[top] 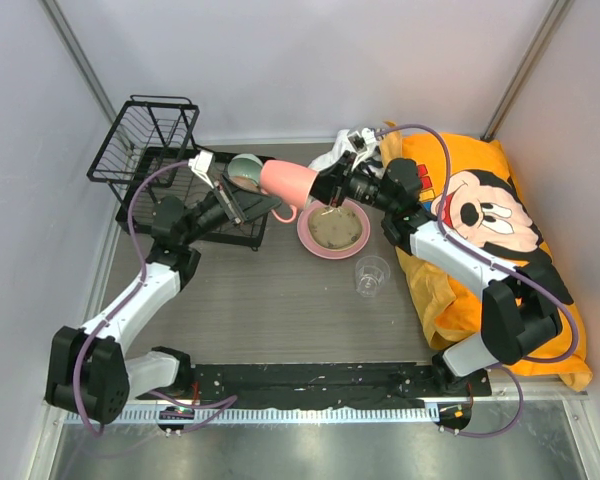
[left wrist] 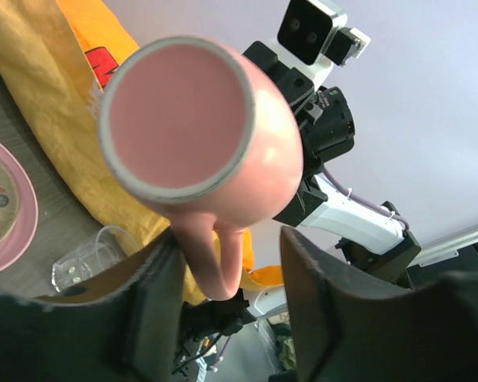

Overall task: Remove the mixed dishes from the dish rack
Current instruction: Pick up the cup from the dish rack.

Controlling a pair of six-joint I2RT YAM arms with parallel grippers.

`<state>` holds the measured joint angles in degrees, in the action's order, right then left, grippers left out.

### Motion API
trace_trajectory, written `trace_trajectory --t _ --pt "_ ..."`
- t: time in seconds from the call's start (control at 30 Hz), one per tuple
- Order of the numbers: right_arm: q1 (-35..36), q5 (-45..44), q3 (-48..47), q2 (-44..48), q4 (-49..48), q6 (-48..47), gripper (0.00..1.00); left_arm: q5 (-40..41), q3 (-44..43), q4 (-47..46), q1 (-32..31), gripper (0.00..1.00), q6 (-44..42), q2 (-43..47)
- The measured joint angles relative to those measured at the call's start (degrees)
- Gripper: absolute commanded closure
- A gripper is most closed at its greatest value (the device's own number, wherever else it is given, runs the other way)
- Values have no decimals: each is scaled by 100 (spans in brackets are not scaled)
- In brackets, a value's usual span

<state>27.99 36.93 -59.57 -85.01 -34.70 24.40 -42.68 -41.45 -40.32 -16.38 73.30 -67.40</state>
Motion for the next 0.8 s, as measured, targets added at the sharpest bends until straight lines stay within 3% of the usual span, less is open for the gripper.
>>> trace_trajectory --t 0.23,0.33,0.57,0.8 --pt "2 -39 0 0 243 -120 99 81 42 70 83 13 -221 68" --pt "0 -35 0 0 354 -162 99 111 44 184 116 6 -369 96" --pt "-37 -142 -2 254 927 -455 99 262 26 1064 295 0 -1198 264" --pt "-46 -629 -94 883 2415 -1552 99 623 -393 2610 404 0 -2470 334"
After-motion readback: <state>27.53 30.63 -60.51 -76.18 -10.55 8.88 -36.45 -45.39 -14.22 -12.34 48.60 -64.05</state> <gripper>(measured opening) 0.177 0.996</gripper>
